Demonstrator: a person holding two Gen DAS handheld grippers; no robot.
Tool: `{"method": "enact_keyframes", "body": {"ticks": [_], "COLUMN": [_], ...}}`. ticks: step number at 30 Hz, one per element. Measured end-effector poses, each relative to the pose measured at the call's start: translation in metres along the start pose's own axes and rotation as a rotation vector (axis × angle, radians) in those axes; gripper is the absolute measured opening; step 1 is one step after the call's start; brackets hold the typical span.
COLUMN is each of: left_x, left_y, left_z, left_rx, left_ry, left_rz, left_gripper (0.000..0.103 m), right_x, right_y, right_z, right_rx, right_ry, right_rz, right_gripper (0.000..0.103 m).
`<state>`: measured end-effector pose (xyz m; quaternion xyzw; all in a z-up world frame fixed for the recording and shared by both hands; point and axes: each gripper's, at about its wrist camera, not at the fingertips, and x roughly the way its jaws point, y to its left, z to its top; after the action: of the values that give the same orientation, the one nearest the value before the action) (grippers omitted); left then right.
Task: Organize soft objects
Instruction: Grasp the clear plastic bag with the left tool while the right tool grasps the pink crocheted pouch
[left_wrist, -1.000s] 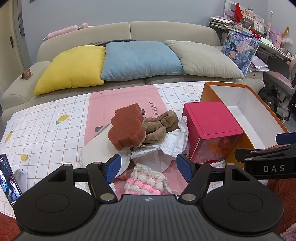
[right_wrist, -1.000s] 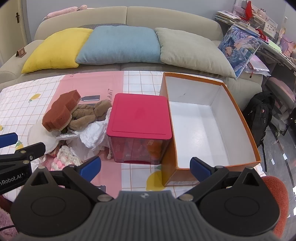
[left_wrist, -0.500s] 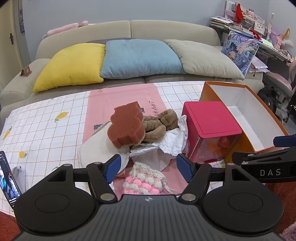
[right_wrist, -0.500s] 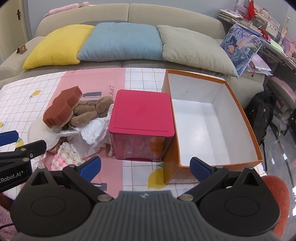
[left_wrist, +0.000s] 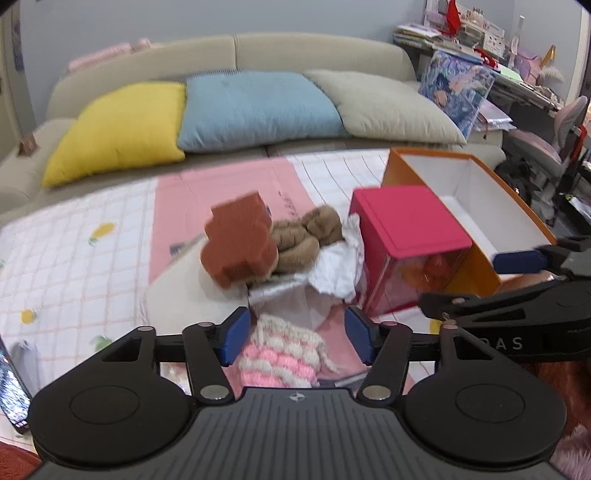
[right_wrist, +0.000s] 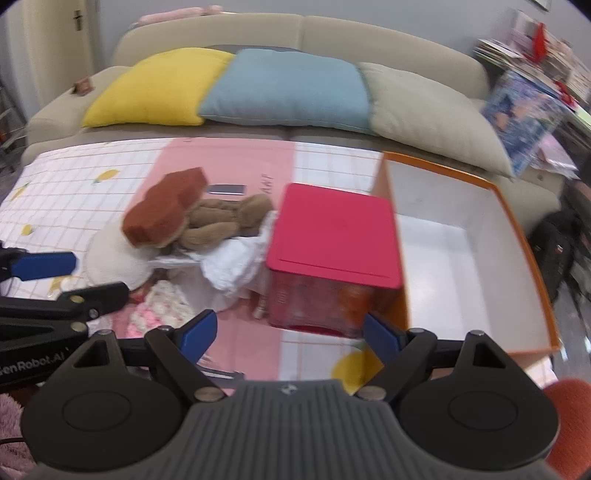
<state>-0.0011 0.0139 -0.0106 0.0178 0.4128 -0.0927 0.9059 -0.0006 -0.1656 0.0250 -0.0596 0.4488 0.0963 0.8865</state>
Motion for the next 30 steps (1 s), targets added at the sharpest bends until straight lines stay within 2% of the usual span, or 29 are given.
{"method": "enact_keyframes", "body": {"ticks": [3, 7, 11, 14, 15, 18, 24, 30], "left_x": [0.009, 0.018, 0.021, 0.032, 0.037, 0.049, 0.065, 0.088], "left_y": [0.012, 0.030, 0.053, 0.071, 0.078, 0.087, 0.071, 0.056], "left_z": [-0.003, -0.006, -0.006, -0.006, -0.006, -0.010, -0.023, -0.035], "left_rx": [-0.016, -0.023, -0.036, -0.017, -0.024, -0.024, 0.194, 0.323], "left_ry": [0.052, 0.099, 0.131, 0.219, 0.257, 0.352, 0.416, 0.452], "left_rz": [-0.001, 0.089, 0.128, 0.134, 0.123, 0.067, 0.014, -0.010], "left_gripper": [0.059, 0.058, 0.078, 0.083, 0.087, 0.089, 0.089, 0.089], "right_x": [0.012, 0.035, 0.057, 0.068, 0.071, 0.081, 0.107, 0.130], "right_y": [0.008, 0.019, 0.032, 0.039, 0.042, 0.048, 0.059, 0.067], "right_z": [0.001, -0.002, -0.005, -0.004, -0.002, 0.003, 0.008, 0.009], "right_rx": [-0.028, -0.052, -0.070, -0.072, -0.070, -0.056, -0.015, 0.022], "right_ry": [0.028, 0.106, 0.186, 0.220, 0.225, 0.243, 0.296, 0.355], "right_rz": [0.053, 0.134, 0.196, 0.222, 0.231, 0.258, 0.298, 0.306], "right_gripper": [0.072, 0.071, 0.071, 0.071, 0.072, 0.077, 0.082, 0.089]}}
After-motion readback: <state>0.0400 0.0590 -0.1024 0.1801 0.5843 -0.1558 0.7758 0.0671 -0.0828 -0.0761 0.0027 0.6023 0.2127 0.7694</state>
